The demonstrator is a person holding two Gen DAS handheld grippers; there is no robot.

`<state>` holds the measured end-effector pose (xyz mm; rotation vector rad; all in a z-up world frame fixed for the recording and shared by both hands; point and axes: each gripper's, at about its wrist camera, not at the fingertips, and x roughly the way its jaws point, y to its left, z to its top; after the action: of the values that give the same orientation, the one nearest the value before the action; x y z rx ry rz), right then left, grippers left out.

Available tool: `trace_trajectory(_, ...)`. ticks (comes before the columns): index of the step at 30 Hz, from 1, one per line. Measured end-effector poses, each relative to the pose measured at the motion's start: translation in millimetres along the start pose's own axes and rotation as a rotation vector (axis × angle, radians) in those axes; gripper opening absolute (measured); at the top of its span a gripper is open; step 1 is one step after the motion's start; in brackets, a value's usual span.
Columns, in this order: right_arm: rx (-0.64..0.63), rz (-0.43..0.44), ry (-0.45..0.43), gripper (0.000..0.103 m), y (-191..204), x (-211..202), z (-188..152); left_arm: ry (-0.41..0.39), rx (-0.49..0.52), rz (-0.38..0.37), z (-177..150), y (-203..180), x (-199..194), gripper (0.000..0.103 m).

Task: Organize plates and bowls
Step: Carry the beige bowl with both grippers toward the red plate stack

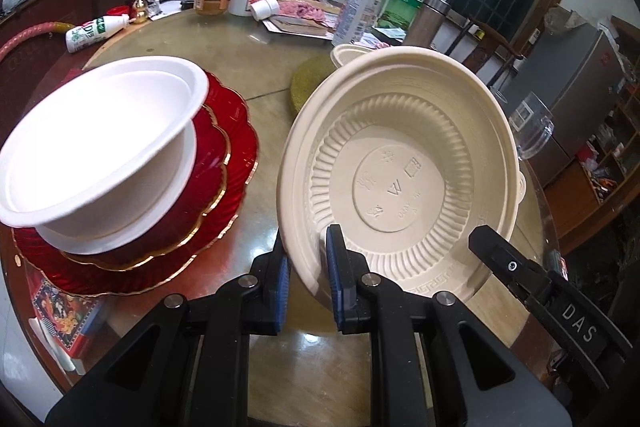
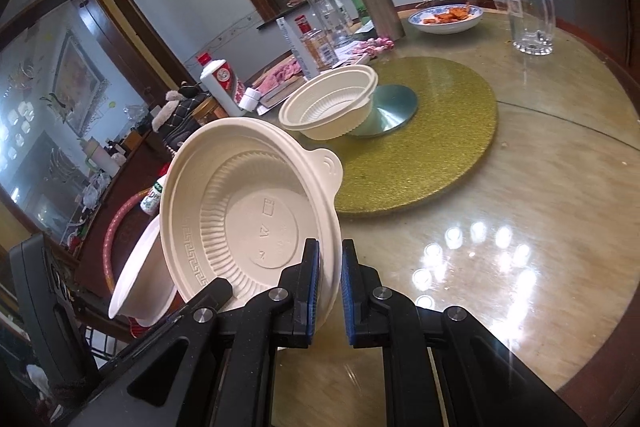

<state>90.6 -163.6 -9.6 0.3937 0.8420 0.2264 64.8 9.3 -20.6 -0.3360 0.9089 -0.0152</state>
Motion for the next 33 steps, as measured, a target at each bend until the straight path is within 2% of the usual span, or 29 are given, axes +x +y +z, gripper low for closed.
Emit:
trace_trajectory(7,0.063,-0.039,-0.012,0.01,-21,-8,-9,0.044,0.056,-0.029,-6,-16,12,0.015)
trace_trajectory(12,0.075,-0.047,-0.024,0.01,-30,-16,-9,0.034,0.072,-0.039,-8,-23,7,0.015)
trace_trajectory(33,-0.002,0.025,-0.036,0.01,13,-21,-12,-0.048,0.02,0.0,-3,9,-28,0.015)
